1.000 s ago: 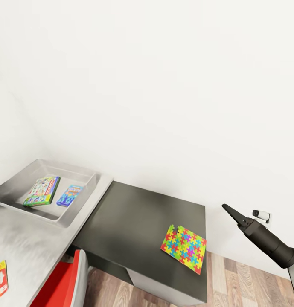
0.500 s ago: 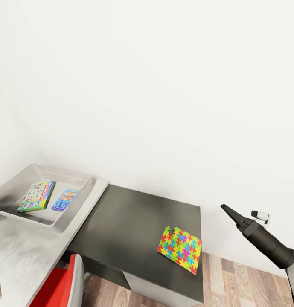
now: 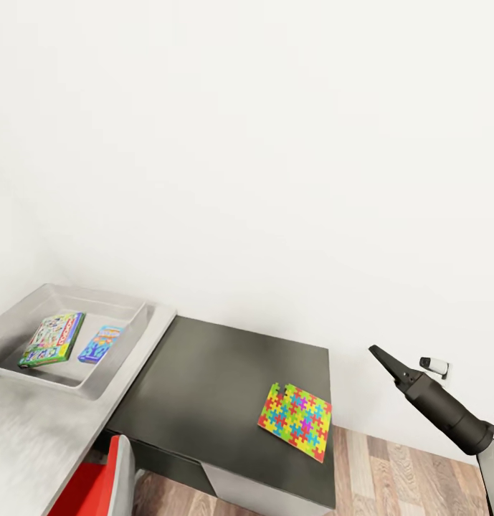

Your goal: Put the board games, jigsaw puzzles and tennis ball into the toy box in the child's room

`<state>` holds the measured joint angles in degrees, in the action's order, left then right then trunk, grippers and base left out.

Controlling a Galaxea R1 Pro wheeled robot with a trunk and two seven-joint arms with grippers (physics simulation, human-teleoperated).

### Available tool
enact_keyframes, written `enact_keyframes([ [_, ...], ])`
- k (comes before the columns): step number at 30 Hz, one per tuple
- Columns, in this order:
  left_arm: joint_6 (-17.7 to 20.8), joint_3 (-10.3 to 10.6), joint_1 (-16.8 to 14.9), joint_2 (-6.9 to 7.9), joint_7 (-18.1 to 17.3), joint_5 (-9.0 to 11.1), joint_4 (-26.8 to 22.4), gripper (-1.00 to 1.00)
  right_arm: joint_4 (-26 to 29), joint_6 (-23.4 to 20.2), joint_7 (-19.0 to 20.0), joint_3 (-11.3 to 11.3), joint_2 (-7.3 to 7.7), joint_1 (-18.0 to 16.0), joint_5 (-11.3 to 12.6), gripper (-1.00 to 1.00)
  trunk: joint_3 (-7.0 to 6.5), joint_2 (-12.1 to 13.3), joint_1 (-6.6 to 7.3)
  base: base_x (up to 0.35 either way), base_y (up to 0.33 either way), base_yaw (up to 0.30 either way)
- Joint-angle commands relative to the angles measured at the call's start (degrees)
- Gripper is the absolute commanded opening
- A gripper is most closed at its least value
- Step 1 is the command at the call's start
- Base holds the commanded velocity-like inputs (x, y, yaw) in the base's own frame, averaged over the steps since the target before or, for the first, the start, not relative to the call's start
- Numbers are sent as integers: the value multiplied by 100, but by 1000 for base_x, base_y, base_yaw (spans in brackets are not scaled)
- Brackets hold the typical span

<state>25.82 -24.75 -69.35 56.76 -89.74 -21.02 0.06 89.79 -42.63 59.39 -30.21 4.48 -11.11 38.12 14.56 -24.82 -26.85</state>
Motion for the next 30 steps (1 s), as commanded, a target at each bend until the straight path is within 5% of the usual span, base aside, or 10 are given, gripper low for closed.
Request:
enact_keyframes([
  [1, 55, -39, -7, -1, -26, -59, 3, 100, 1, -34, 3, -3, 1, -5, 20, 100, 1, -10, -3, 0, 0, -90],
  [30, -12, -24, -7, -39, -26, -79, -3, 100, -6, -35, -6, -9, 2, -5, 20, 100, -200, -10, -3, 0, 0, -63],
])
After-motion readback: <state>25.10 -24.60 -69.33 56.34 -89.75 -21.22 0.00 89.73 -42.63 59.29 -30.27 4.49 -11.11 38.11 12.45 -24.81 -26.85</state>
